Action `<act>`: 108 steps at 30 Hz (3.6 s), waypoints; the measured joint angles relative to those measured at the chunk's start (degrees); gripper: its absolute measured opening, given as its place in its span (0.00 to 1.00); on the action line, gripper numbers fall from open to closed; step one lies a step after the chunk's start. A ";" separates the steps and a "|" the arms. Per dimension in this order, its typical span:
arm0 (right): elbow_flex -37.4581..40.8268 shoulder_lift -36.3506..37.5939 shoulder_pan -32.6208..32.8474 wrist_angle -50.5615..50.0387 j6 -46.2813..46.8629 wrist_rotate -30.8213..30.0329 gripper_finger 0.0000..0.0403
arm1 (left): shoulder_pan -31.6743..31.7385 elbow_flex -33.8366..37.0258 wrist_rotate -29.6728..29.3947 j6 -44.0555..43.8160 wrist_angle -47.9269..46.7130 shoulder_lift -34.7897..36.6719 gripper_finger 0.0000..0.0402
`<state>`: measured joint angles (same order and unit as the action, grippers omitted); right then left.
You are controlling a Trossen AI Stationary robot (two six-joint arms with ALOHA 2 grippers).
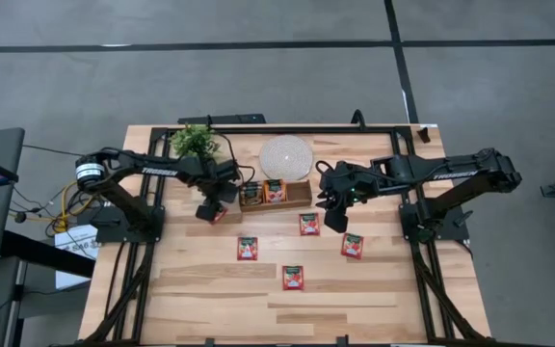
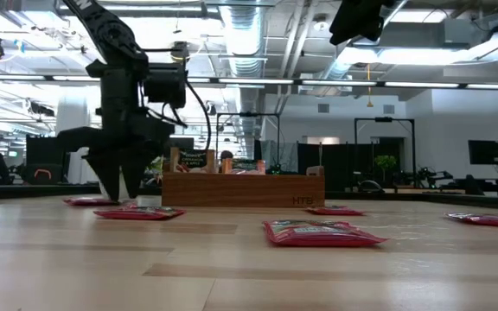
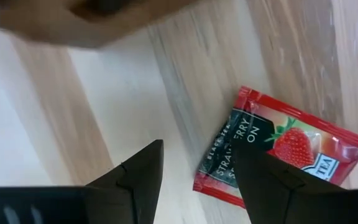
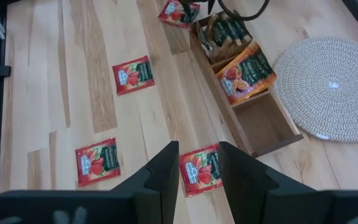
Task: Pick & Place Tea
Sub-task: Put the red tea bag into the right section of the wooden organizer
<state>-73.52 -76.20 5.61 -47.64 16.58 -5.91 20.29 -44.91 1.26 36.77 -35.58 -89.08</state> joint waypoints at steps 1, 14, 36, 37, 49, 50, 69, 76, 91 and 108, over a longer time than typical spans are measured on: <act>0.00 0.00 0.00 -0.02 0.00 0.00 0.27 | 0.00 0.36 -0.01 -0.01 -0.06 0.00 0.45; 0.00 0.00 0.00 -0.02 0.00 0.09 0.27 | -0.02 1.43 0.02 -6.32 3.62 0.11 0.45; 0.00 0.00 0.00 -0.02 0.02 0.09 0.27 | -0.02 1.45 0.04 -7.82 2.49 0.09 0.22; 0.00 0.00 0.00 -0.02 0.02 0.09 0.27 | -0.02 1.45 0.04 -7.94 2.47 0.08 0.21; 0.00 0.00 0.00 -0.02 0.02 0.11 0.27 | 0.00 1.47 -0.02 -9.45 2.43 0.07 0.04; 0.00 0.00 0.00 -0.02 0.02 0.11 0.27 | -0.01 1.47 -0.02 -9.45 2.43 0.07 0.03; 0.00 0.00 0.00 0.07 0.02 0.09 0.27 | 0.00 1.54 -0.69 -11.01 -1.13 2.90 0.00; 0.00 0.00 0.00 0.13 0.02 0.09 0.27 | 0.00 1.54 -1.09 -13.70 -3.80 3.96 0.00; 0.00 0.00 0.00 0.13 3.39 0.10 0.27 | -0.02 1.52 -1.09 -17.84 0.13 3.96 0.00; 0.00 0.00 0.00 0.05 3.41 0.09 0.27 | -0.02 2.81 -1.09 -18.32 0.13 4.00 0.01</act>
<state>-73.52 -76.20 5.61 -47.59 19.99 -5.82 20.27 -42.10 0.16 18.45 -35.44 -85.08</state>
